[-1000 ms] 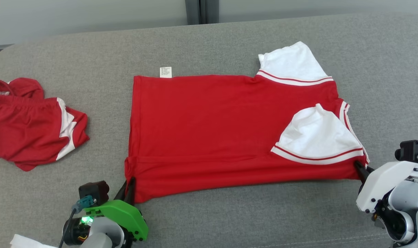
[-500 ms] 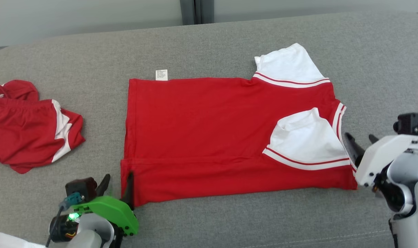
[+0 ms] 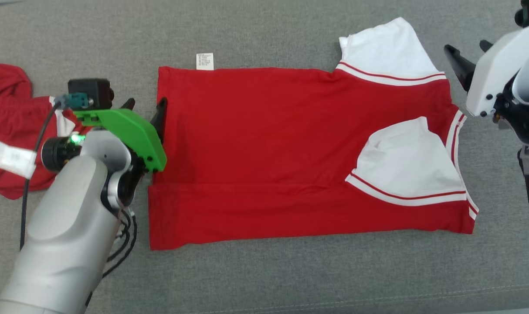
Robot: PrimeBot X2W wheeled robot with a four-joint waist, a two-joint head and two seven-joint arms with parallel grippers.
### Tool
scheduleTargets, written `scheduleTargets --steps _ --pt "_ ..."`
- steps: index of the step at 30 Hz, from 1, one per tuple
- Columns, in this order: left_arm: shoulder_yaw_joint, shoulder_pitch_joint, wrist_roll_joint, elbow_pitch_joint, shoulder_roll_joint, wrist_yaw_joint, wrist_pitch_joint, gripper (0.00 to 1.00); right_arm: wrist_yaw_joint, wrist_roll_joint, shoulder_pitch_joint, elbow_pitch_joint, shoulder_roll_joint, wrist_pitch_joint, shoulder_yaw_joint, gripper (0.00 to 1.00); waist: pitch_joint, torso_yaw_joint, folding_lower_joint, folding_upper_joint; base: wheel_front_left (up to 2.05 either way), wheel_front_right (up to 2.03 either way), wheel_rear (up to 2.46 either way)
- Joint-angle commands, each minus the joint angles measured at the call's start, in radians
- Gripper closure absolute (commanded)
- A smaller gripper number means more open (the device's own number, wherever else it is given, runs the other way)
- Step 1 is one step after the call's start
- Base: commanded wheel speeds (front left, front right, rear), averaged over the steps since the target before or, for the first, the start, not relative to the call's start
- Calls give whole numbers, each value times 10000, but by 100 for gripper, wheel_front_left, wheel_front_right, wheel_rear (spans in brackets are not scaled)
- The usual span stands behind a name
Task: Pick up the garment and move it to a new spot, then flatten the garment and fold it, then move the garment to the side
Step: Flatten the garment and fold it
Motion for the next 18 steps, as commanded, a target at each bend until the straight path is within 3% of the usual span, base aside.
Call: scheduleTargets --steps 1,14,18 --pt "-34 -447 34 183 -99 -92 114 0 5 38 -357 184 -163 69 210 0 762 74 0 0 0 0 0" --pt "-477 -3043 471 2290 -435 -598 479 0 3 382 -2938 2410 -689 -867 1587 0 2131 -141 0 0 0 0 0" --pt "-591 -3269 588 2742 -536 -473 529 0 3 450 -3056 2801 -791 -991 1750 0 2214 -91 0 0 0 0 0"
